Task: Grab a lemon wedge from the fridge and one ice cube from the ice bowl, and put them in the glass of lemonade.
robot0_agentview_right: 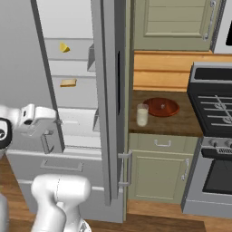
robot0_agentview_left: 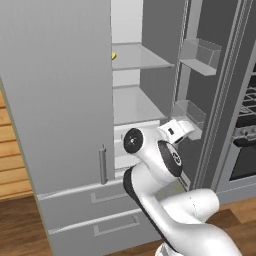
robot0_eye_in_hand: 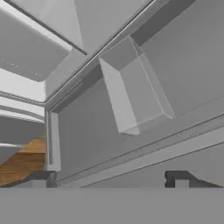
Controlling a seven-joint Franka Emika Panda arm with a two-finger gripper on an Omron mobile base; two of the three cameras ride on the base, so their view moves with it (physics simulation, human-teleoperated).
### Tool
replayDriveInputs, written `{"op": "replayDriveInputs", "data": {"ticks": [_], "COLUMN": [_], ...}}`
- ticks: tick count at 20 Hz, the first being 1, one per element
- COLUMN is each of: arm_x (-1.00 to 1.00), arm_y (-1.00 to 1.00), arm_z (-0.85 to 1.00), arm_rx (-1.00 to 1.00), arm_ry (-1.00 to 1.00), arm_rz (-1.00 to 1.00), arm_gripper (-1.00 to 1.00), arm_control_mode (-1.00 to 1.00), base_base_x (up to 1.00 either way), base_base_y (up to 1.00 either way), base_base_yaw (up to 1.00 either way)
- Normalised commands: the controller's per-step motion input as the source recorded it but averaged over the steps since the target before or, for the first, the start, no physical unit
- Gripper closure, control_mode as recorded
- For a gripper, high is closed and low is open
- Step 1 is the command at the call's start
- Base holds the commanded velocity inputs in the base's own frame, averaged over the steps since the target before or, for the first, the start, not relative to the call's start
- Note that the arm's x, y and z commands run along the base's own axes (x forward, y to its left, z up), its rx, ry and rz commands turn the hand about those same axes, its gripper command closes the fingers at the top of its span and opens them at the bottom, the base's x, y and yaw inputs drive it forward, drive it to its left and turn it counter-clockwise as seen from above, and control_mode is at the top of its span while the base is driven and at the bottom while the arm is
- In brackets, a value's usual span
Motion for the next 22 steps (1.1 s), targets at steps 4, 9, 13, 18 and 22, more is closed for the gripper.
{"op": "replayDriveInputs", "data": {"ticks": [4,9,13,18,22], "arm_x": [0.4,0.35,0.2,0.35,0.92], "arm_y": [0.98,0.94,0.84,0.29,0.36], "arm_z": [-0.42,-0.47,-0.39,-0.41,-0.86], "arm_rx": [0.59,0.49,0.08,0.06,0.12], "arm_ry": [0.08,0.17,0.23,0.0,0.0], "arm_rz": [0.18,0.3,0.14,0.0,0.0], "arm_gripper": [-1.0,-1.0,-1.0,-1.0,-1.0], "arm_control_mode": [-1.0,-1.0,-1.0,-1.0,-1.0], "base_base_x": [0.0,0.0,0.0,0.0,0.0], "base_base_y": [0.0,0.0,0.0,0.0,0.0], "base_base_yaw": [0.0,0.0,0.0,0.0,0.0]}}
